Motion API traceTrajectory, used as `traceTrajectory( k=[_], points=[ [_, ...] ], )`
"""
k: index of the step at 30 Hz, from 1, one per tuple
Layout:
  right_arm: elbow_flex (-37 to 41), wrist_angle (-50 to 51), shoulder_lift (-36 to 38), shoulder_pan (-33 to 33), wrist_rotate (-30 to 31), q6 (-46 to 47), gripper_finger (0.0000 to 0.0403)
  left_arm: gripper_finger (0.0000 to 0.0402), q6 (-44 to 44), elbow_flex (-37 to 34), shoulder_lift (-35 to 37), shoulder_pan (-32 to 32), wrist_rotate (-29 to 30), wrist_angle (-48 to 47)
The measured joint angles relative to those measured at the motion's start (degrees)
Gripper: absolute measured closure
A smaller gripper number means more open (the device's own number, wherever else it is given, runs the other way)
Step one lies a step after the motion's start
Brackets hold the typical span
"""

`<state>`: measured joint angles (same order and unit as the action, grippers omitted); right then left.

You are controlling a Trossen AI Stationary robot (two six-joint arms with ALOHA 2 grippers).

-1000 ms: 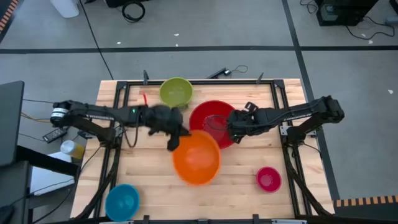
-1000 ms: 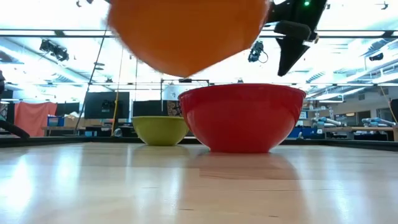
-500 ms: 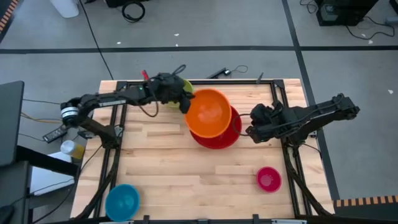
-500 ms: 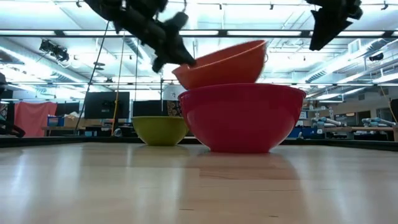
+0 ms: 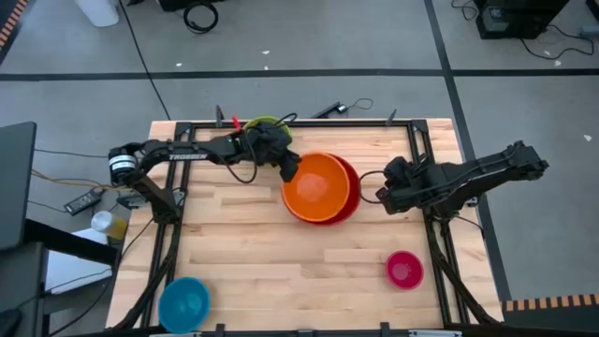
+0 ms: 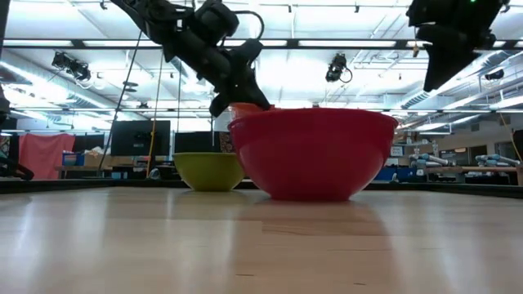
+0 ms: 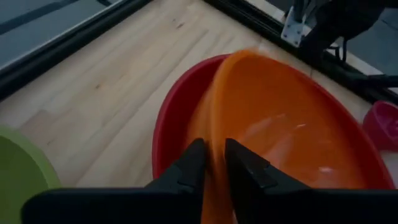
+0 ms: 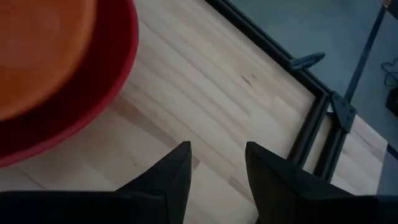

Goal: Nest bowls inside each other
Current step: Stack the orange bowl on top of the red bowl

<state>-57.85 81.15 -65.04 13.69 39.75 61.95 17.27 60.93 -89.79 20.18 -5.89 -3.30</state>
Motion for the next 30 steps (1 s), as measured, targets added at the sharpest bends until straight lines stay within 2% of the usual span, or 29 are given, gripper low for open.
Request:
traceTrajectory(
  k=[5, 10, 16, 18, 21, 25, 30],
  points=[
    [2.8, -6.2, 0.0, 0.0, 0.9, -2.1, 0.0243, 0.0291, -3.3, 0.0, 3.0, 0.4, 0.4, -2.5],
    [4.4, -10.2, -0.5, -0.8, 0.9, -4.5, 0.0243, 0.0254, -7.5, 0.0, 7.7, 2.8, 3.4, -7.7],
    [7.6, -17.0, -0.1, -0.8, 3.4, -3.9, 0.0243, 0.0233, -10.6, -1.0, 11.6, 6.1, 4.8, -16.6],
    [9.5, -25.4, -0.4, -1.4, 4.6, -7.4, 0.0243, 0.0233, -10.7, -2.4, 11.9, 7.0, 5.0, -18.4],
    [14.2, -47.2, -0.8, -3.9, 3.8, -16.6, 0.0243, 0.0233, -10.6, -5.5, 11.9, 7.9, 5.3, -18.0],
    [20.5, -79.3, -4.1, -6.9, -4.2, -32.5, 0.0243, 0.0232, -9.1, -8.9, 13.0, 8.2, 5.2, -23.7],
    [21.2, -98.6, -9.4, -10.3, -9.2, -46.7, 0.0243, 0.0232, -7.7, -9.0, 18.6, 4.5, 5.2, -34.2]
  ],
)
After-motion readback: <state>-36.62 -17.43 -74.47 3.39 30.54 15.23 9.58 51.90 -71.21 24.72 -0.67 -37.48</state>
